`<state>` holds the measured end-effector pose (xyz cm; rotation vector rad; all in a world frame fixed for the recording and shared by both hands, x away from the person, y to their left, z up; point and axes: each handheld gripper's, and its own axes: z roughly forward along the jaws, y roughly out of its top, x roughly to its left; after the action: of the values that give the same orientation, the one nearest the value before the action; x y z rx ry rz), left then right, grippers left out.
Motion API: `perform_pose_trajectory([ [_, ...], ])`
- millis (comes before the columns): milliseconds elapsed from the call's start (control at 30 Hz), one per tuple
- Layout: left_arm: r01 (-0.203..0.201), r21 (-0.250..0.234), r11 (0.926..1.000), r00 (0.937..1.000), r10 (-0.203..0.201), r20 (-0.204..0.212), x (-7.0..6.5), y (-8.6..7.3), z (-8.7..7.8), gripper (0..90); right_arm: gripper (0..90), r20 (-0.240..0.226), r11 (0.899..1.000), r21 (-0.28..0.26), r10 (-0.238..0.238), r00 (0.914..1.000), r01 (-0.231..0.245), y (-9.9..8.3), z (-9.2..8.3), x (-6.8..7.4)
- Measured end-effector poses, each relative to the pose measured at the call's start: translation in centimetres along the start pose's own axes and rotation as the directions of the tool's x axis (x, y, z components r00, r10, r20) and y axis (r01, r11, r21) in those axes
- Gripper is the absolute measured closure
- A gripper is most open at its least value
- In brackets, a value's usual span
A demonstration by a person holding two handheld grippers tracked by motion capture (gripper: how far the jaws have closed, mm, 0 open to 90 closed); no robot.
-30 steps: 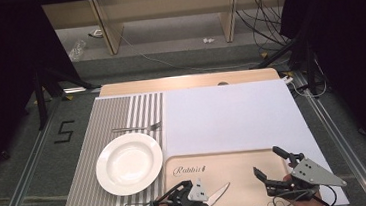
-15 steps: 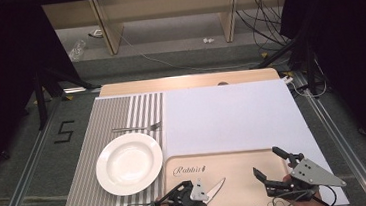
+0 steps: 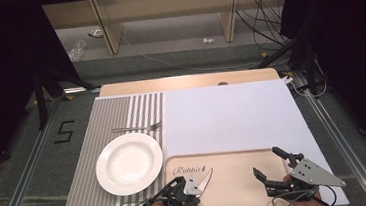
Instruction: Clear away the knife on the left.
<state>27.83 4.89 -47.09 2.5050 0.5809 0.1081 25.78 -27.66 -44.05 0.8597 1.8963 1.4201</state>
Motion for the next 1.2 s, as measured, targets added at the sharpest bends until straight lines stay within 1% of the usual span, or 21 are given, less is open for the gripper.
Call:
perform_pose_trajectory([
  [100,0.014,0.003,0.9999,0.9999,-0.013,-0.008,0.4,-0.2,-0.2,89.2,15.4,-0.001,1.000,0.000,0.000,1.0000,0.000,0.0,0.0,0.0],
  [167,0.022,0.006,0.9997,0.9996,-0.022,-0.020,0.6,-0.3,-0.3,89.2,15.5,-0.001,1.000,0.001,0.000,1.0000,0.000,0.0,0.0,0.0],
  [200,0.030,0.006,0.9995,0.9993,-0.030,-0.022,0.7,-0.3,-0.3,89.2,15.5,-0.002,1.000,-0.001,0.001,1.0000,-0.001,0.0,0.0,0.0],
  [333,0.039,0.015,0.9991,0.9991,-0.039,-0.018,0.9,-0.5,-0.5,89.2,15.5,-0.003,1.000,0.003,-0.004,1.0000,0.004,0.0,0.0,0.0],
  [433,0.051,0.019,0.9985,0.9982,-0.050,-0.034,1.3,-0.7,-0.6,89.2,15.5,-0.004,1.000,0.001,-0.002,1.0000,0.002,0.0,0.0,0.0],
  [800,0.086,0.040,0.9955,0.9942,-0.083,-0.068,2.4,-1.4,-1.3,89.1,15.6,-0.005,1.000,0.004,-0.004,1.0000,0.004,0.0,0.0,0.0],
  [933,0.105,0.045,0.9934,0.9921,-0.101,-0.073,2.8,-1.7,-1.6,89.1,15.6,-0.005,1.000,0.002,-0.003,1.0000,0.003,0.0,0.0,0.0],
  [1067,0.105,0.053,0.9931,0.9923,-0.101,-0.072,2.9,-1.9,-1.7,89.1,15.6,-0.005,1.000,0.002,-0.004,1.0000,0.004,0.0,0.0,0.0],
  [1200,0.114,0.059,0.9918,0.9915,-0.109,-0.070,3.0,-2.0,-1.9,89.1,15.6,-0.005,1.000,0.000,-0.003,1.0000,0.003,0.0,0.0,0.0],
])
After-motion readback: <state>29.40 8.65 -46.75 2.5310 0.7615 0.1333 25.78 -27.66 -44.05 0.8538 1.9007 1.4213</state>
